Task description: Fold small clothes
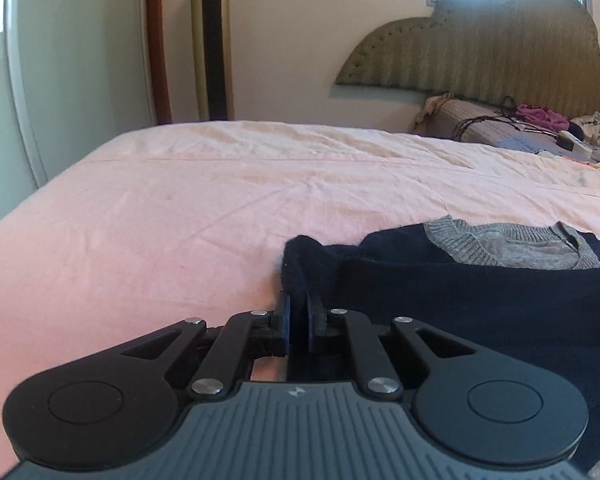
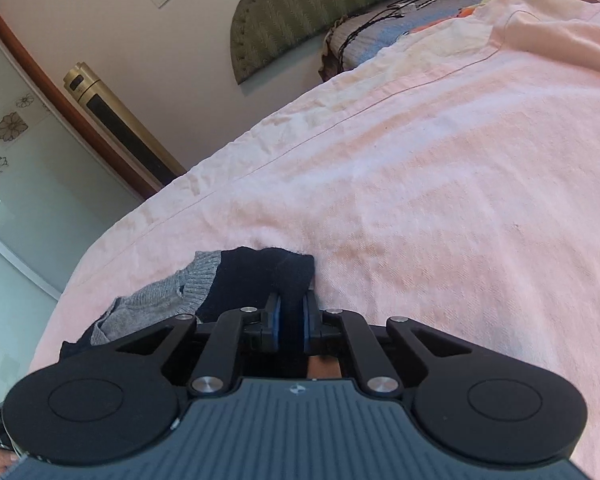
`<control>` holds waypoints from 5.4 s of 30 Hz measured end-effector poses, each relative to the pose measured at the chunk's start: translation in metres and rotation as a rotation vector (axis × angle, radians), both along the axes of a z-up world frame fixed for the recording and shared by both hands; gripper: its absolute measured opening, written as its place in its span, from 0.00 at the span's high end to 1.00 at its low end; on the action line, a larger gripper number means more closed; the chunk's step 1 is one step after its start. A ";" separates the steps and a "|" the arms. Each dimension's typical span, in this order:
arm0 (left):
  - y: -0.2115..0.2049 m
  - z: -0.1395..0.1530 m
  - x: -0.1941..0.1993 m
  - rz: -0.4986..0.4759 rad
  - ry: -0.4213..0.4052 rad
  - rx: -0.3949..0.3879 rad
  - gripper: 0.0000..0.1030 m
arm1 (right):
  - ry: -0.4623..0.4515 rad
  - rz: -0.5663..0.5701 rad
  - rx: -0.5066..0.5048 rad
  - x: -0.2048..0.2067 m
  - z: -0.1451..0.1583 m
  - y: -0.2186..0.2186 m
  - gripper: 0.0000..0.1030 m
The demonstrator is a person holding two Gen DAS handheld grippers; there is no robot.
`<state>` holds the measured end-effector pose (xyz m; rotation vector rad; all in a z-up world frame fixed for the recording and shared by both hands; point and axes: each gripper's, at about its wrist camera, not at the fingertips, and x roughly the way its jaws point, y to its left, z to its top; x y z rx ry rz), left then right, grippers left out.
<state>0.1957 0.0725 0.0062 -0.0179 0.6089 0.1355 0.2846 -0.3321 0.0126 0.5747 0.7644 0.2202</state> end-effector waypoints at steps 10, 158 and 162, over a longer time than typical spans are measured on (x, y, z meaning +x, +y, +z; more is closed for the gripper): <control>-0.019 0.058 0.042 -0.262 -0.096 0.009 0.17 | -0.144 0.210 -0.223 0.003 0.071 0.048 0.25; 0.048 0.044 -0.382 -0.264 0.215 -0.459 0.72 | 0.139 0.320 0.037 -0.435 0.053 -0.032 0.34; 0.012 0.083 -0.352 -0.237 -0.038 -0.367 0.20 | -0.050 0.223 -0.027 -0.405 0.093 -0.021 0.10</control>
